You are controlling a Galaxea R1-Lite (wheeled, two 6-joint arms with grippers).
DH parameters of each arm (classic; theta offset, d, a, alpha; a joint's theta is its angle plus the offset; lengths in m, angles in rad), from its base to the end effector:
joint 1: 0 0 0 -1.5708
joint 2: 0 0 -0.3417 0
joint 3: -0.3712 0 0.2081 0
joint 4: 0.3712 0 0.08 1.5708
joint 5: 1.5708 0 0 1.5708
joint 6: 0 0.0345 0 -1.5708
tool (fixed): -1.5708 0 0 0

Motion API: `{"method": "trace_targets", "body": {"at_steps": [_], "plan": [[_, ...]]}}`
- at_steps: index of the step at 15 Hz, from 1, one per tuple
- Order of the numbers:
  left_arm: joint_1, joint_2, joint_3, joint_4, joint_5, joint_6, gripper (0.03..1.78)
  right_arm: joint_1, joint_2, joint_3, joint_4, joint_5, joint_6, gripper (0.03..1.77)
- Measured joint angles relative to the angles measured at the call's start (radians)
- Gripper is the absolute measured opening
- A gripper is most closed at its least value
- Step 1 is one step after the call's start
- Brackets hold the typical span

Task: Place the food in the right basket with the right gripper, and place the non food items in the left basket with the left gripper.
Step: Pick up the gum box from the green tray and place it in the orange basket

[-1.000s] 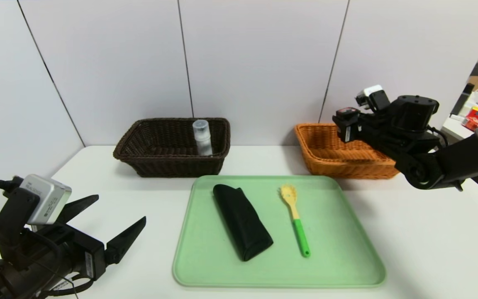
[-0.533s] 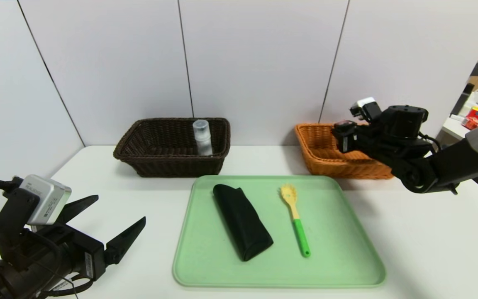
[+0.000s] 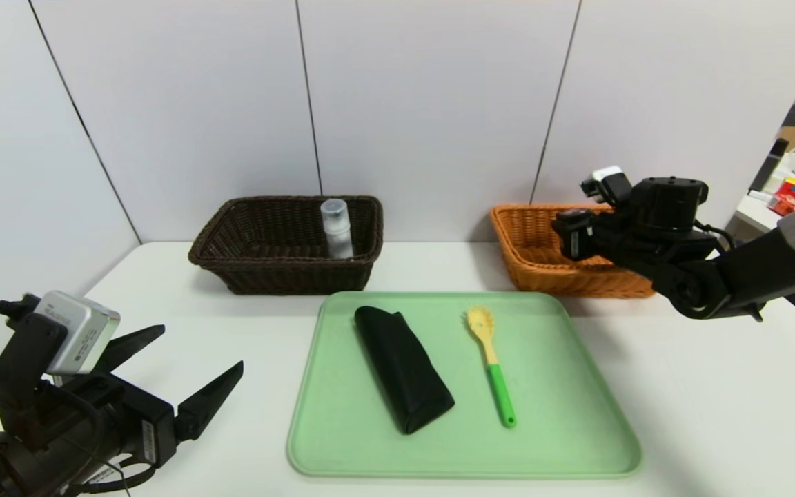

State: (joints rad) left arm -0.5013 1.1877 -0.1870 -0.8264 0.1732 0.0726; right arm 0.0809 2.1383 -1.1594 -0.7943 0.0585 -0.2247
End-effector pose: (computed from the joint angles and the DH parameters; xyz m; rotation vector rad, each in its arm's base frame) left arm 0.1368 -0.0682 0.1746 0.1297 0.1533 -0.3332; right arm 0.4653 0.0398 0.1483 -0.2258 0.1683 0.1592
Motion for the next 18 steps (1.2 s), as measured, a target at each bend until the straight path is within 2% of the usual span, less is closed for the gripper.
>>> {"method": "trace_targets", "body": {"at_steps": [3, 7, 12, 18], "plan": [[-0.001, 0.001, 0.000, 0.000, 0.000, 0.000, 1.69, 0.001, -0.002, -0.002, 0.002, -0.007, 0.001, 1.14], [-0.001, 0.001, 0.000, 0.000, 0.001, 0.001, 1.69, 0.002, -0.012, 0.012, 0.001, -0.013, 0.000, 1.37], [-0.002, 0.000, 0.000, -0.001, 0.001, 0.001, 1.69, 0.025, -0.126, 0.135, -0.001, -0.003, -0.002, 1.53], [-0.002, 0.000, 0.003, -0.003, 0.002, 0.002, 1.69, 0.063, -0.370, 0.238, 0.045, 0.011, -0.013, 1.63]]}}
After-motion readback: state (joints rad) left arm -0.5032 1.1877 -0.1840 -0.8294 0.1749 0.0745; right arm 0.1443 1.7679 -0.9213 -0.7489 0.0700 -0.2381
